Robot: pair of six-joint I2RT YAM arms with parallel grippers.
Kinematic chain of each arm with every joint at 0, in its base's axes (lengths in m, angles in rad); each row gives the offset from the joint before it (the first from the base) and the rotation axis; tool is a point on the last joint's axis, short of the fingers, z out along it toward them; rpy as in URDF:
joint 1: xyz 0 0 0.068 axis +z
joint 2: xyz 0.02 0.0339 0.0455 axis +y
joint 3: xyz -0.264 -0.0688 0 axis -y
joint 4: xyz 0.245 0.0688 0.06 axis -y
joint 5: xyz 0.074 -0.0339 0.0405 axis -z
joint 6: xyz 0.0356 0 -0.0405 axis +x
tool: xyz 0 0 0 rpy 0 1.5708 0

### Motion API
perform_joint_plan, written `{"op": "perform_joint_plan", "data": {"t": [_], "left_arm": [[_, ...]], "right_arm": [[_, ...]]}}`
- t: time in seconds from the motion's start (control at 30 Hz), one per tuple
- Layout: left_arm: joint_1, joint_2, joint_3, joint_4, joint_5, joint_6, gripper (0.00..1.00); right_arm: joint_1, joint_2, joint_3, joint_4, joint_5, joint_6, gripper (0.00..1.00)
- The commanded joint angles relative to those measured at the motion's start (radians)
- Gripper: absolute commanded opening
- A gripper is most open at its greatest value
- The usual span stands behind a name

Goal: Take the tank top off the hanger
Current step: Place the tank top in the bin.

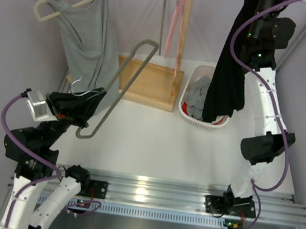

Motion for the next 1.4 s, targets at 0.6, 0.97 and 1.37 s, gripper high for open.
{"op": "perform_joint_plan", "data": {"t": [0.6, 0.97, 1.37], "left_arm": [[-0.001, -0.033, -0.027, -0.003, -0.035, 0.089, 0.00], [-0.001, -0.054, -0.049, -0.003, -0.018, 0.051, 0.00], [-0.002, -0.064, -0.035, -0.037, 0.006, 0.041, 0.00]], "right_arm": [[-0.031, -0.491, -1.209, 0.140, 0.313, 0.328, 0.00], [-0.040, -0.188, -1.142, -0.448, 0.140, 0.371, 0.10], [-0.018, 0.158, -1.041, -0.595, -0.456, 0.407, 0.00]]}}
